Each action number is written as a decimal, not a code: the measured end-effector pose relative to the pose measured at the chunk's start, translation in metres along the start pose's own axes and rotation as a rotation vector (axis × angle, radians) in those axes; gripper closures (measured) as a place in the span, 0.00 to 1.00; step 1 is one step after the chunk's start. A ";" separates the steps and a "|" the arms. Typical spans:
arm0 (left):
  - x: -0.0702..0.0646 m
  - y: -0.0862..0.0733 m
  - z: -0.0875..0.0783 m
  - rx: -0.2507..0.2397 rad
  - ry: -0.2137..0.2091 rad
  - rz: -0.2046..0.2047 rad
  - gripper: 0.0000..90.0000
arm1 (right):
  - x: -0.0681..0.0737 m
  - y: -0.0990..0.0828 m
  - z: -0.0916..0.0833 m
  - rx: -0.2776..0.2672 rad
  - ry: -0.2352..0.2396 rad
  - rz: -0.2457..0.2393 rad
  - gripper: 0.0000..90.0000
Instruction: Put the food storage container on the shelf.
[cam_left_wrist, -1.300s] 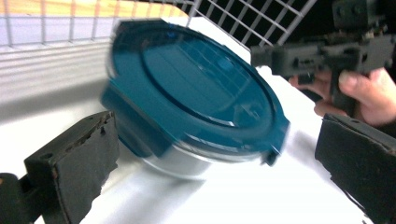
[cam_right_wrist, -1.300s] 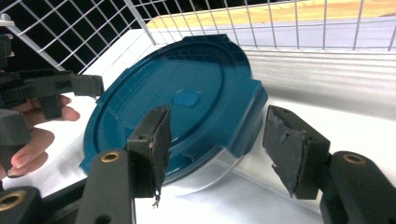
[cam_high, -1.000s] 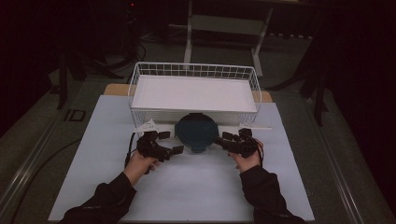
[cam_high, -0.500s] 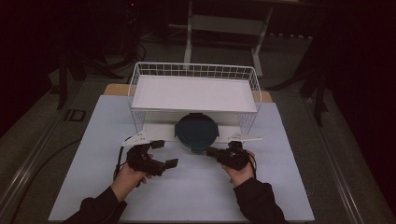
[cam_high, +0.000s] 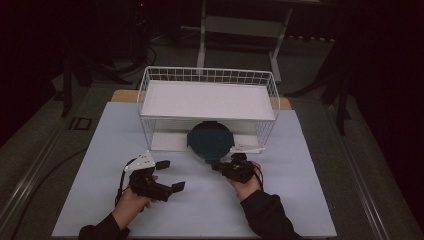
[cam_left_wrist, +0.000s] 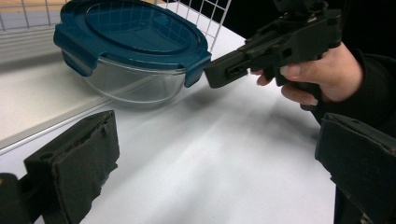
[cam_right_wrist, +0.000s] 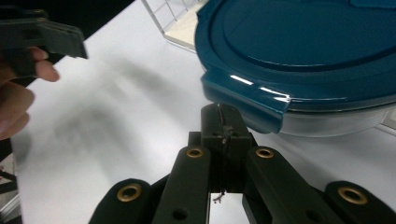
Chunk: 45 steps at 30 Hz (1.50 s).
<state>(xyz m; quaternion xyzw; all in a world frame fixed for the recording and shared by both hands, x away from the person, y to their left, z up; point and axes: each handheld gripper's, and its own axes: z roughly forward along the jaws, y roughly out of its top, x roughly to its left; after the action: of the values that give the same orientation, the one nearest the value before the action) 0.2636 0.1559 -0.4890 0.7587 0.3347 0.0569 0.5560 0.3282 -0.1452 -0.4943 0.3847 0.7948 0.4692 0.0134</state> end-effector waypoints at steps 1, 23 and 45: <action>0.000 0.000 0.000 0.000 0.000 0.000 0.00 | -0.001 0.000 0.001 0.000 -0.001 0.000 1.00; 0.003 -0.004 -0.001 -0.025 0.011 0.002 0.00 | -0.023 0.019 0.024 -0.028 -0.097 0.014 1.00; 0.000 -0.003 -0.002 -0.031 0.006 0.013 0.00 | -0.024 0.028 0.031 -0.067 -0.086 0.026 0.89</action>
<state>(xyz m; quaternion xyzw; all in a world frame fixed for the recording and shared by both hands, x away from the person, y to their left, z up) 0.2611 0.1581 -0.4911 0.7520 0.3305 0.0677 0.5663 0.3739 -0.1301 -0.4988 0.4142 0.7723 0.4785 0.0545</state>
